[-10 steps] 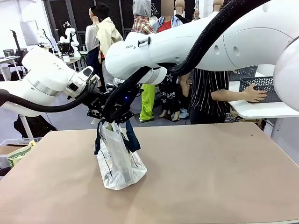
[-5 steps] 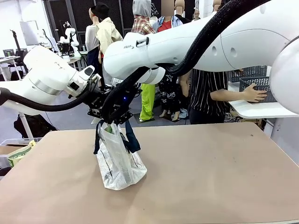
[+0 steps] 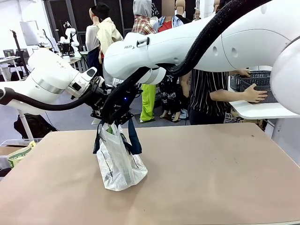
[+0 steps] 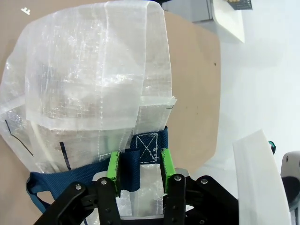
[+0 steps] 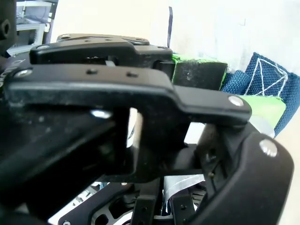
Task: Transfer purchased items from the store into the shopping bag.
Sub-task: Move the Reusable shopping bag to the right side of the table.
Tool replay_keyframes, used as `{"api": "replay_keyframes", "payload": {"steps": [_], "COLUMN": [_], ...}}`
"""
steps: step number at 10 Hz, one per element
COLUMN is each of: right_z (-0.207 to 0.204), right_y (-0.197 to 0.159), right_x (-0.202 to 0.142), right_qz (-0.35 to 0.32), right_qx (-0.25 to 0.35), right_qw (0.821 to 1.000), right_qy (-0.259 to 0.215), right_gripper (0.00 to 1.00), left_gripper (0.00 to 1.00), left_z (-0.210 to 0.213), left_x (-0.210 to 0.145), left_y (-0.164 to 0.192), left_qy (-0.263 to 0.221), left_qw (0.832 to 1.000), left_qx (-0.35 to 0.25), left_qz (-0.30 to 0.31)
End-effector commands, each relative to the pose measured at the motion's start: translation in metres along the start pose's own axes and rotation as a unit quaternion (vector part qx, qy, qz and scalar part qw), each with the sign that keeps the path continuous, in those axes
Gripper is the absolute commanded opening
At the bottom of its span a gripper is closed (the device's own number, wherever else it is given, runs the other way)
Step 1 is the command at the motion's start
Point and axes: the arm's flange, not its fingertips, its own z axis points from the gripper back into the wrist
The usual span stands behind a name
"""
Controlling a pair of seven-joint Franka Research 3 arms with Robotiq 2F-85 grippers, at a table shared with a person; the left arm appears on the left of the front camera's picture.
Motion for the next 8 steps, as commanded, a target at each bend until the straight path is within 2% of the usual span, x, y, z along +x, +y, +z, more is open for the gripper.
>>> {"api": "replay_keyframes", "payload": {"steps": [1, 3, 7, 8], "right_z": [-0.0021, -0.0023, -0.0025, -0.0024], "right_y": [0.0106, 0.0102, 0.0107, 0.0106], "right_x": [0.0039, 0.0039, 0.0038, 0.0040], "right_qz": [0.019, 0.019, 0.018, 0.018], "right_qx": [0.005, 0.005, 0.004, 0.003], "right_qw": [1.000, 1.000, 1.000, 1.000], "right_qy": [-0.005, -0.004, -0.004, -0.004], "right_gripper": [0.00, 0.00, 0.00, 0.00], "left_gripper": [0.44, 0.44, 0.44, 0.31], "left_z": [-0.0154, -0.0194, -0.0221, -0.0214], "left_x": [-0.0049, -0.0068, -0.0065, -0.0061], "left_y": [-0.0127, -0.0139, -0.0121, -0.0115], "left_qy": [0.035, 0.039, 0.041, 0.036], "left_qw": [0.999, 0.999, 0.999, 0.999], "left_qx": [-0.012, -0.025, -0.004, 0.004], "left_qz": [-0.015, -0.020, -0.017, -0.011]}}
